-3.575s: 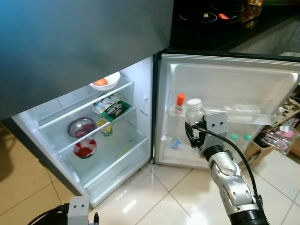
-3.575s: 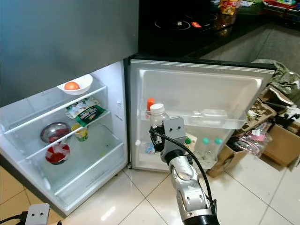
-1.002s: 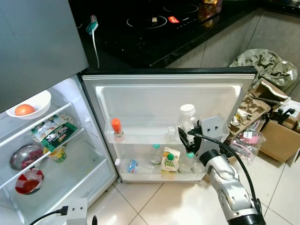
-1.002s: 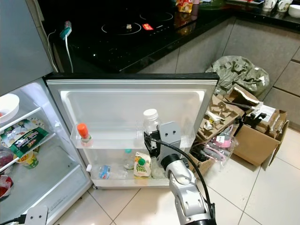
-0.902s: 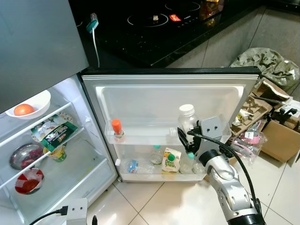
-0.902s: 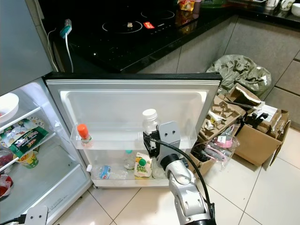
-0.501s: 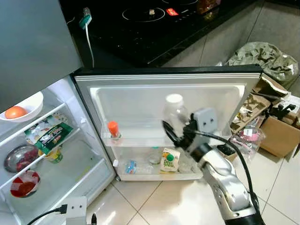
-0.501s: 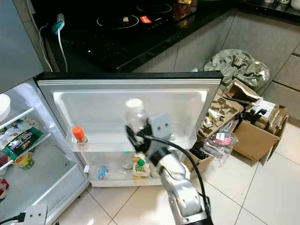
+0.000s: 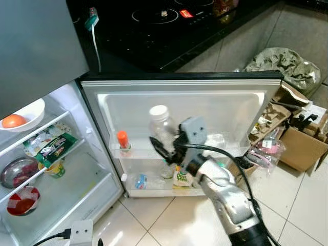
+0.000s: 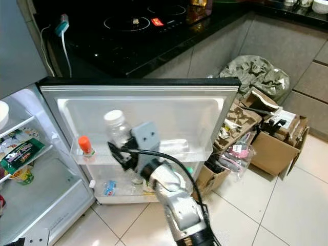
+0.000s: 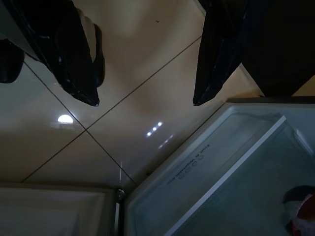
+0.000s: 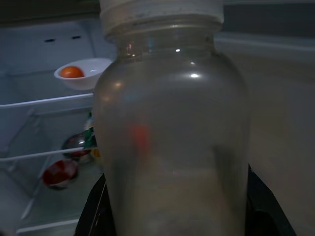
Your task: Restocking fridge
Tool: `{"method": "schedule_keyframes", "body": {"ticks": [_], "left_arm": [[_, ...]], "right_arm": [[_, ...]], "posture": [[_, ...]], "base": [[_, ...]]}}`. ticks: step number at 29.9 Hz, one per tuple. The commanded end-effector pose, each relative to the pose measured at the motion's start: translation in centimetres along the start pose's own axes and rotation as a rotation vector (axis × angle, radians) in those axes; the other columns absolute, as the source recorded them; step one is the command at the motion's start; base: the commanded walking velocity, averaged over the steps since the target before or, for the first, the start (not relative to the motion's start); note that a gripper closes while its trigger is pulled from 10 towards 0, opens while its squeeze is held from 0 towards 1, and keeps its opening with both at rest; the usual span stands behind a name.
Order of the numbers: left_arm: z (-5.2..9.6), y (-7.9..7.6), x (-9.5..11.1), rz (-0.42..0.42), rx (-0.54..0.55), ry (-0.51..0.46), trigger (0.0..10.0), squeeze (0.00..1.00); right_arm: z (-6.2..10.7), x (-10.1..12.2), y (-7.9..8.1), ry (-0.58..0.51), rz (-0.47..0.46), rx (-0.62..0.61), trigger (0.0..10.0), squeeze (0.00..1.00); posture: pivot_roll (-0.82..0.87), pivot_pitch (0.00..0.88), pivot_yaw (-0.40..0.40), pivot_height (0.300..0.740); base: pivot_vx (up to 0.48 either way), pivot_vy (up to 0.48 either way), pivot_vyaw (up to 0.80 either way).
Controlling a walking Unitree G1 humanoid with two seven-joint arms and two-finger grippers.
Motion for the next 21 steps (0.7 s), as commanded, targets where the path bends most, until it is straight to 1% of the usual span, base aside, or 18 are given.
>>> {"method": "schedule_keyframes", "body": {"ticks": [1,5,6,7,10,15,17,19,21], "left_arm": [[0.5,0.5,-1.0,-0.011,0.022,0.035,10.0,0.0],[0.8,0.7,-1.1,-0.009,0.031,0.035,10.0,0.0],[1.0,0.8,-1.1,-0.008,0.035,0.033,10.0,0.0],[1.0,0.8,-1.1,-0.008,0.035,0.033,10.0,0.0],[1.3,1.0,-1.1,-0.007,0.041,0.03,10.0,0.0],[1.8,1.5,-0.8,0.004,0.061,0.019,10.0,0.0],[1.9,1.6,-0.8,0.004,0.064,0.018,10.0,0.0],[2.3,1.8,-0.8,0.003,0.069,0.019,10.0,0.0],[2.6,2.0,-0.9,0.001,0.074,0.021,10.0,0.0]], "right_arm": [[-0.4,-0.2,0.5,-0.004,0.008,0.014,10.0,0.0],[-1.8,0.1,-0.6,-0.027,0.011,-0.043,10.0,0.0],[-2.6,0.1,-1.0,-0.024,0.021,-0.05,10.0,0.0],[-2.6,0.1,-1.0,-0.024,0.021,-0.05,10.0,0.0],[-3.4,-0.1,-1.2,-0.011,0.036,-0.045,10.0,0.0],[-4.4,-0.4,-2.4,0.009,0.033,-0.081,10.0,0.0],[-4.6,-0.3,-2.7,0.008,0.028,-0.084,10.0,0.0],[-5.1,0.0,-2.9,-0.005,0.024,-0.067,10.0,0.0],[-5.7,0.4,-2.8,-0.017,0.05,-0.032,10.0,0.0]], "posture": [[-0.04,0.242,-0.024,0.71],[-0.01,0.262,-0.028,0.71],[0.01,0.272,-0.03,0.71],[0.01,0.272,-0.03,0.71],[0.03,0.279,-0.031,0.71],[0.07,0.302,-0.037,0.71],[0.07,0.304,-0.038,0.71],[0.09,0.314,-0.038,0.71],[0.11,0.32,-0.039,0.71]], "base": [[0.0,0.0,0.0],[0.0,0.0,0.0],[0.0,0.0,0.0],[0.0,0.0,0.0],[0.0,0.0,0.0],[0.0,0.0,0.0],[0.0,0.0,0.0],[0.0,0.0,0.0],[0.0,0.0,0.0]]}}
Point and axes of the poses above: a point about 5 cm out from each wrist's last joint towards the gripper, its own z axis pointing back from the gripper into the wrist, its own x axis along the axis of the wrist's last joint, y = z × x, the point moved 1 cm from there along -z, pointing out of the wrist towards the gripper, and after that the axes turned 4 degrees about z, right-handed, at the moved point
